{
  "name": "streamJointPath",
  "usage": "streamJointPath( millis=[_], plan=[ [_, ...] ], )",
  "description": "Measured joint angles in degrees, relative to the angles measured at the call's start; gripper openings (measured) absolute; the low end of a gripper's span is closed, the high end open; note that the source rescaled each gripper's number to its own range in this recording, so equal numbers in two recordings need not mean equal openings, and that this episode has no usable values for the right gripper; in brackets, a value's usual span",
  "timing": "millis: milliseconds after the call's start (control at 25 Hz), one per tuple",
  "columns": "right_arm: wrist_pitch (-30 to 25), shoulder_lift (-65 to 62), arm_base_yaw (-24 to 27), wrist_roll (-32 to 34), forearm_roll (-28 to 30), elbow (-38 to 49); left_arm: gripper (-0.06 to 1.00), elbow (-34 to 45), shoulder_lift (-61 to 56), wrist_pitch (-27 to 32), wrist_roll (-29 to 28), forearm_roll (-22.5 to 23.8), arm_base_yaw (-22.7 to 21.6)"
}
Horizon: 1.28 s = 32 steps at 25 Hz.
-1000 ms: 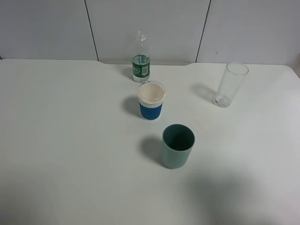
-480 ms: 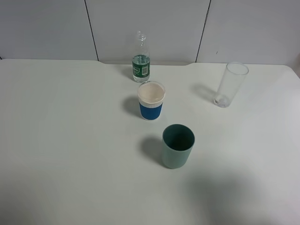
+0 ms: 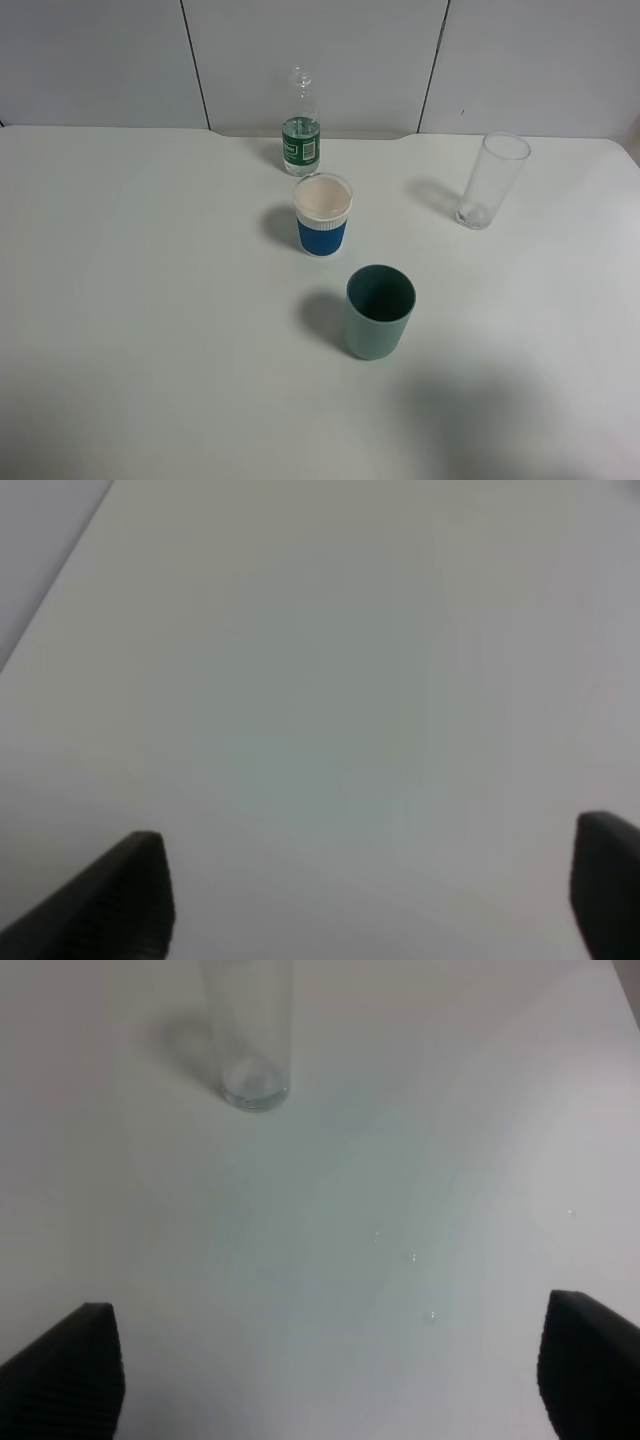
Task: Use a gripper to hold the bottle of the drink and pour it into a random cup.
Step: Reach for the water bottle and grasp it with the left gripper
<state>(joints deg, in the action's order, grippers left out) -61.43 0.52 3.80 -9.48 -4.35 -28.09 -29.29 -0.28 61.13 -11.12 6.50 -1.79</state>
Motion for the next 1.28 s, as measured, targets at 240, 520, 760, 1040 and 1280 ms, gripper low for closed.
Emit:
streamJointPath(
  millis=[240,520,760,1040,1280],
  plan=[
    [0.00,0.00,0.00,0.00,0.00,0.00,0.63,0.00,0.00,0.00,0.00,0.00,0.00],
    [0.00,0.00,0.00,0.00,0.00,0.00,0.63,-0.12,1.39,-0.56,1.09,0.00,0.00],
    [0.00,0.00,0.00,0.00,0.00,0.00,0.63,-1.09,8.55,-5.56,5.37,0.00,0.00],
    [0.00,0.00,0.00,0.00,0.00,0.00,0.63,-1.34,19.16,-16.57,7.71,0.00,0.00],
    [0.00,0.00,0.00,0.00,0.00,0.00,0.63,-1.34,27.83,-25.79,8.16,0.00,0.00]
  ],
)
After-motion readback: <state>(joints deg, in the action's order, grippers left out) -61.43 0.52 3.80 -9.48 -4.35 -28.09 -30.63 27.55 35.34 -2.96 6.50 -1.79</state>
